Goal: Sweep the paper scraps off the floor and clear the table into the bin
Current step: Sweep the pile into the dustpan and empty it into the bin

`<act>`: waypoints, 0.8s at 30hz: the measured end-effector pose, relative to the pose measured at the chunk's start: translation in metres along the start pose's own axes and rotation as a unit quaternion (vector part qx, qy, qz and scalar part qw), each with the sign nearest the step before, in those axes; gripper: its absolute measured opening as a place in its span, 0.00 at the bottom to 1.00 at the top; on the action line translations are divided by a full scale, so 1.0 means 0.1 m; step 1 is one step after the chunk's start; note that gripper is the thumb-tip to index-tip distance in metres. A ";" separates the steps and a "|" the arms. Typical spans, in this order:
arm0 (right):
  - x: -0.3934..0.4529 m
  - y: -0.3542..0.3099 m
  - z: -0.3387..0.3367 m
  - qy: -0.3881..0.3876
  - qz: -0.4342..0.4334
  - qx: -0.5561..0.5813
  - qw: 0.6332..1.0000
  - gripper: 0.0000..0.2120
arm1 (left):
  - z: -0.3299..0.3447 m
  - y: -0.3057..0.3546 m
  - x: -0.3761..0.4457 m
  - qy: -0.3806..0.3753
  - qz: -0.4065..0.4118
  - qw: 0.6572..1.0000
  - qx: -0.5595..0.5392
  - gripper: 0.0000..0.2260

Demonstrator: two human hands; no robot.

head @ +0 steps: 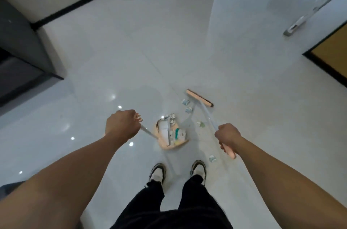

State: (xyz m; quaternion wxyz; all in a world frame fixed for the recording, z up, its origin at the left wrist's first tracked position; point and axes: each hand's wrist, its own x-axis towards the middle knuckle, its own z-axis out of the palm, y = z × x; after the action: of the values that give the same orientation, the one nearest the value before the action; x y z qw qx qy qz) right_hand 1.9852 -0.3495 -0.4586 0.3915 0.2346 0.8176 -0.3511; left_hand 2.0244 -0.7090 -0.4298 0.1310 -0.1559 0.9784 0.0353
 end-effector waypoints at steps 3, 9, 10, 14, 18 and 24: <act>0.24 0.01 -0.02 -0.009 -0.006 -0.023 1.000 0.06 | 0.05 -0.10 -0.20 -0.006 -0.047 0.999 0.011 0.08; 0.16 0.34 0.07 -0.043 0.009 -0.101 0.994 0.18 | 0.09 -0.23 -0.40 -0.009 -0.079 0.997 0.026 0.06; 0.09 0.42 0.08 -0.044 0.016 -0.110 0.993 0.20 | 0.11 -0.25 -0.42 -0.006 -0.072 0.997 0.027 0.06; -0.28 0.81 0.15 -0.038 0.050 -0.073 0.995 0.23 | 0.24 -0.30 -0.54 -0.011 -0.034 0.999 0.035 0.06; -0.75 1.19 0.38 -0.024 0.078 -0.035 0.996 0.21 | 0.33 -0.49 -0.66 0.000 -0.007 1.000 0.022 0.05; -1.46 1.57 1.04 -0.025 0.128 -0.012 0.991 0.18 | 0.36 -0.84 -0.91 0.007 0.011 1.000 -0.006 0.06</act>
State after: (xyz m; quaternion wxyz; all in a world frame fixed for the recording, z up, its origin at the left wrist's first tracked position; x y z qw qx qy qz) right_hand 2.2238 -0.3430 -0.4489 0.4564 0.3238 0.7749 -0.2938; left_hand 2.1430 -0.7574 -0.4419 0.1224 -0.1463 0.9807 0.0419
